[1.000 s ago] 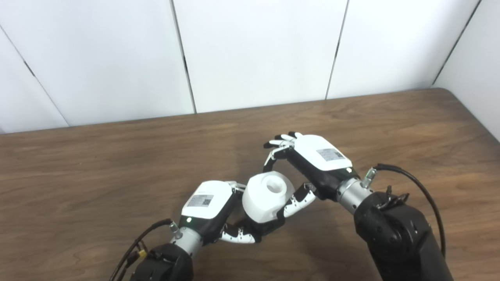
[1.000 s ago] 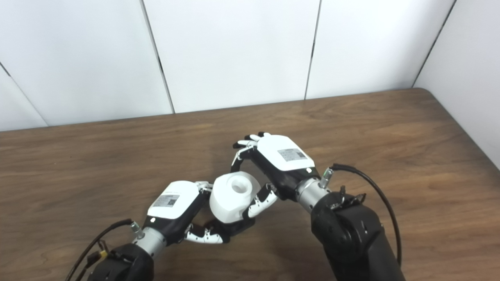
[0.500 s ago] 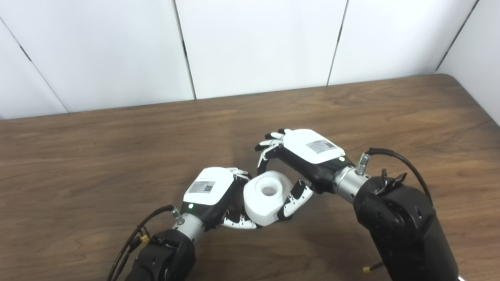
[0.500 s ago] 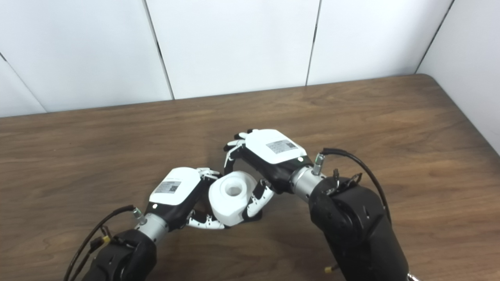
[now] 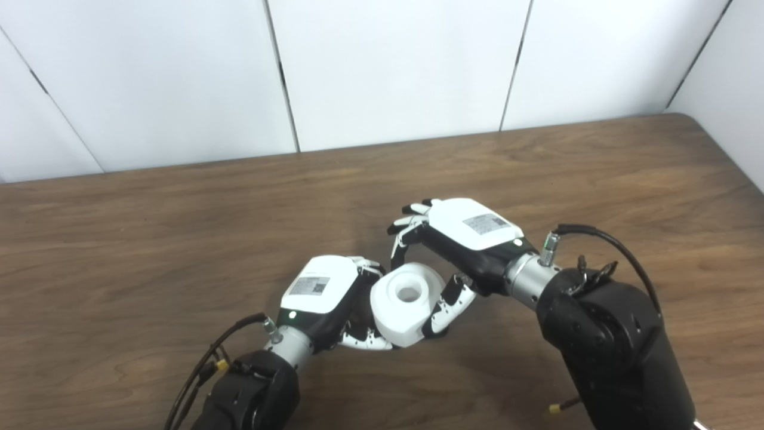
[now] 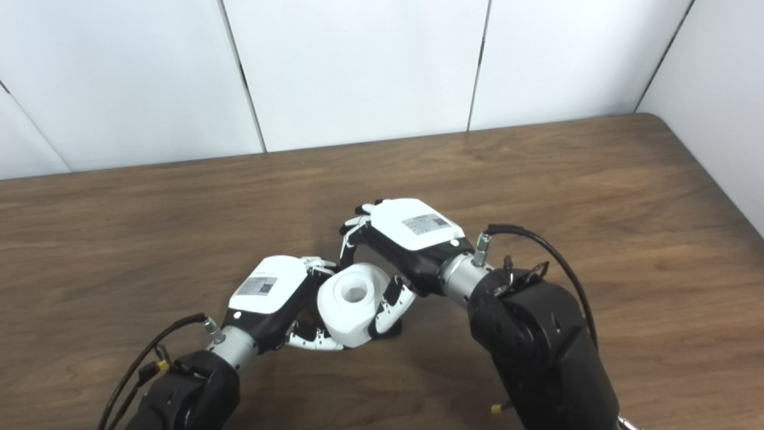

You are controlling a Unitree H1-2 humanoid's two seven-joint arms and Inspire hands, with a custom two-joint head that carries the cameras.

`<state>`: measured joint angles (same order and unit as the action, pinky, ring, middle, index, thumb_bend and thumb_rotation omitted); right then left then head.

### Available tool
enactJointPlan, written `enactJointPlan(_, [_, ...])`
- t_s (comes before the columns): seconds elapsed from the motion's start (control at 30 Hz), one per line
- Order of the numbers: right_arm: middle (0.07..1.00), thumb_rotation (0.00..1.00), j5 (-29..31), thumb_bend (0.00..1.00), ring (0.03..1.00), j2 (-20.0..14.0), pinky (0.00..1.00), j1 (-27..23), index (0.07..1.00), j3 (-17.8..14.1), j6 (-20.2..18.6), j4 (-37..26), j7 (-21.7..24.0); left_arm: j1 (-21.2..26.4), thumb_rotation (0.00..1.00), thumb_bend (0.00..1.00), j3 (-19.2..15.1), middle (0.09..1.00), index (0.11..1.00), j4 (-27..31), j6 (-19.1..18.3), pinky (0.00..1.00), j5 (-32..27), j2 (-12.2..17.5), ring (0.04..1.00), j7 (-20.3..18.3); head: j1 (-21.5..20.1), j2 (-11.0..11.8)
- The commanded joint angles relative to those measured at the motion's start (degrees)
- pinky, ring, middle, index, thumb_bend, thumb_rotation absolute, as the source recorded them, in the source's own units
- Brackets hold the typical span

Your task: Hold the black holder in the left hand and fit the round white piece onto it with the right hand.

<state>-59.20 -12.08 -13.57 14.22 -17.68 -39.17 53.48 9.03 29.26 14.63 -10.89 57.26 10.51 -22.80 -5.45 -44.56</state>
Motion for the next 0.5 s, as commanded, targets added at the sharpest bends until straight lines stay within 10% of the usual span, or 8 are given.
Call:
enactJointPlan(0.0, [0.856,0.14,0.49,0.52,0.954,0.1,1.0,-0.65,0.484,-0.7,1.29,-0.13,-2.74,-0.5,0.05,0.52,1.39,0.808,0.488,-1.31,-0.83,0.82,0.48,-0.09,0.861,-3.24,0.02,-0.02])
enactJointPlan(0.47, [0.855,0.15,2.43,0.52,0.955,-0.36,1.0,1.64,0.483,-1.25,3.66,5.51,-13.06,-0.49,0.05,0.52,1.62,0.806,0.488,-0.57,-1.32,0.82,0.32,-0.23,0.861,-3.87,0.18,-0.32])
